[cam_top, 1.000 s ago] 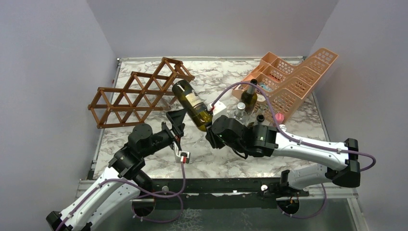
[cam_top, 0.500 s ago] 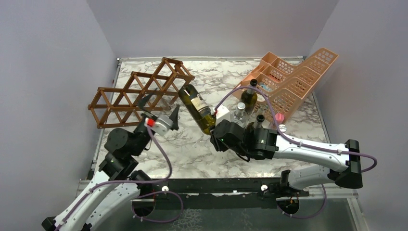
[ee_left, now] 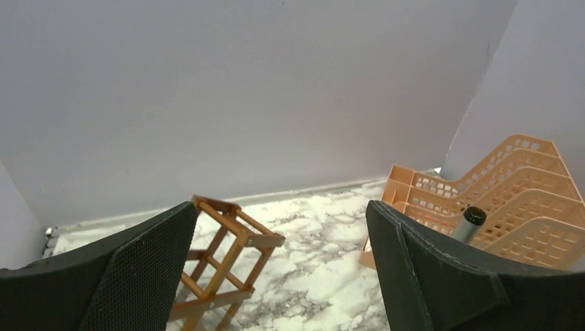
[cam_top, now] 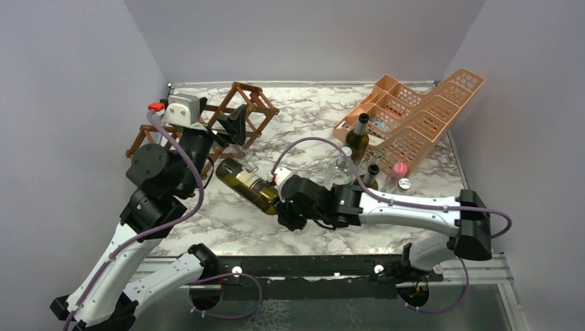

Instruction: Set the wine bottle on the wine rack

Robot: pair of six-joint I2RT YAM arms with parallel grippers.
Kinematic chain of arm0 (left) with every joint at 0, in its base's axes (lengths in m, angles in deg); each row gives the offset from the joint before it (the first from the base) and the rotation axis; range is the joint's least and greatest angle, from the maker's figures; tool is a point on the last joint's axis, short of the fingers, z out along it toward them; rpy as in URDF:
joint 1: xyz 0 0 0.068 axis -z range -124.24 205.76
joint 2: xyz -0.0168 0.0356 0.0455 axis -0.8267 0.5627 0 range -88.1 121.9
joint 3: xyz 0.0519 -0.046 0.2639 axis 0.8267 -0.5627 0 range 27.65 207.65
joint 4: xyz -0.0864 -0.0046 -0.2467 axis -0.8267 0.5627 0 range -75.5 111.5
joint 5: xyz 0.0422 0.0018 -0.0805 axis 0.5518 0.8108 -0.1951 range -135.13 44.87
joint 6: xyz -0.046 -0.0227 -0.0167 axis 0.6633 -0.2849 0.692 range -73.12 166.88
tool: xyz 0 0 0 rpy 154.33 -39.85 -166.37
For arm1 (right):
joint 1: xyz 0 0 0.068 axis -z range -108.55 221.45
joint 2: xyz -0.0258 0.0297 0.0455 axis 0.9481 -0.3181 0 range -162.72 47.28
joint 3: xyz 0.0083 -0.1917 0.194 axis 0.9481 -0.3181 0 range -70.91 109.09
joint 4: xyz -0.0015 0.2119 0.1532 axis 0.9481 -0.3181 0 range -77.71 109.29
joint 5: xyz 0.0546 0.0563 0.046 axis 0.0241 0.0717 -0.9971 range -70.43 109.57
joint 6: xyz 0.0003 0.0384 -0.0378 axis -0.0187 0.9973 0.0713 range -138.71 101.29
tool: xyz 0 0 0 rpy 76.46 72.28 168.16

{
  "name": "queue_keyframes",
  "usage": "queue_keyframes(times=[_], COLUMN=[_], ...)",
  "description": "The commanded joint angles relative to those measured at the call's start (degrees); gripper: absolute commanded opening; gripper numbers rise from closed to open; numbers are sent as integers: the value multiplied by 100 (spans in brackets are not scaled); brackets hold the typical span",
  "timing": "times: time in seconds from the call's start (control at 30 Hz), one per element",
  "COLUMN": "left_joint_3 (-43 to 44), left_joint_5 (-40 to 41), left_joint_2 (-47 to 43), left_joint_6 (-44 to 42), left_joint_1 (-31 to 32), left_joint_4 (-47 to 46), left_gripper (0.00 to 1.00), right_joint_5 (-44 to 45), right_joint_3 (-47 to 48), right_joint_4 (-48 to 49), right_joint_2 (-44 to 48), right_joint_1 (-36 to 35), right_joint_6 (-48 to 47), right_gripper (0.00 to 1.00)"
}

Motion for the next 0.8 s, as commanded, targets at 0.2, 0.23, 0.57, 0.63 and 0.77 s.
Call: queue_keyframes(times=[0.2, 0.23, 0.57, 0.63, 0.77], left_joint_3=[17, 12, 309, 335, 256], left_joint_5=[57, 23, 0, 47, 162], left_joint_2=[-219, -242, -298, -329, -411], left_joint_6=[539, 501, 160, 112, 80], left_joint_1=[-7, -8, -11, -13, -4], left_joint_4=[539, 567, 1067, 1136, 1127], left_gripper=[99, 99, 99, 99, 99], right_joint_5=[-750, -756, -493, -483, -446], right_joint_3=[783, 873, 1471, 1608, 1771], right_joint_4=[1590, 1645, 2256, 2285, 2458], right_joint_2=[-1227, -1372, -2520, -2702, -2950], right_joint_1=[-32, -27, -35, -30, -35], right_joint_6=[118, 171, 927, 999, 1065], right_gripper=[1, 1, 1, 1, 1])
